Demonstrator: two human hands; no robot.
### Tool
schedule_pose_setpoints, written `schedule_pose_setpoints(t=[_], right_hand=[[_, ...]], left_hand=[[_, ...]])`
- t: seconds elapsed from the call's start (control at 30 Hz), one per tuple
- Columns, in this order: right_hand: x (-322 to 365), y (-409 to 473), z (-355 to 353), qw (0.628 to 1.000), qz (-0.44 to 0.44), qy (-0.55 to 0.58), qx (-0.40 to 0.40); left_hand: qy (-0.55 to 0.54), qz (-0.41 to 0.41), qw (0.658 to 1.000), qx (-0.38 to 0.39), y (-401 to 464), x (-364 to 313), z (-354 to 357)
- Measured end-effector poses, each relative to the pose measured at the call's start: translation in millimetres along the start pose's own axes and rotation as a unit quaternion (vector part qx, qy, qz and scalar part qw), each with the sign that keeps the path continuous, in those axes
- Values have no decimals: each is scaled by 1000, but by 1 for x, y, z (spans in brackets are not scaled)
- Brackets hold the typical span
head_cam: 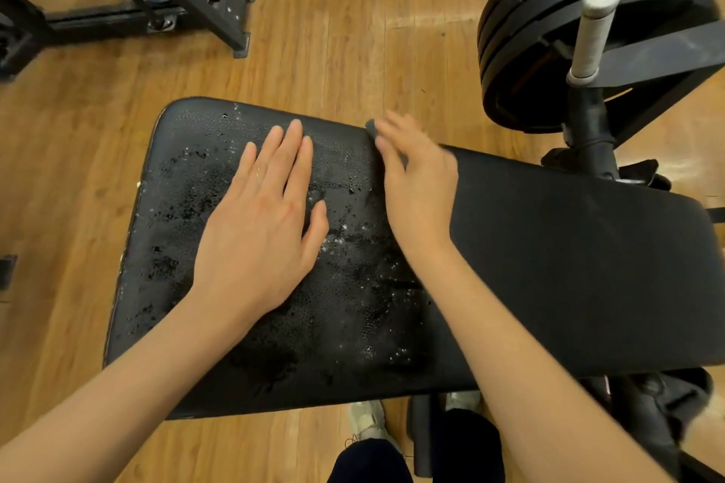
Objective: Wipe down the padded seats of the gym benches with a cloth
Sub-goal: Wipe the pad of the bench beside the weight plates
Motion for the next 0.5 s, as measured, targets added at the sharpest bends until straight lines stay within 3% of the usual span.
schedule_pose_setpoints(t=[0.13, 0.3, 0.5], right_hand=[[-1, -62, -14, 999, -47, 0, 25], [-10, 18, 0, 999, 23, -2, -37], [-9, -82, -26, 1000, -5, 28, 0]], left_hand=[[-4, 1, 1000, -2, 0, 0, 1], [-4, 4, 1000, -10, 1, -1, 0], [-14, 7, 1000, -17, -1, -1, -1]])
Point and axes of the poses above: each hand's wrist, its own y-axis towards the middle knuckle, its own z-axis out of the palm, x = y × z, the point moved 9 cm from there along y, towards the middle knuckle, and after that the axes turned 6 degrees about -y, right-handed, at the moved point
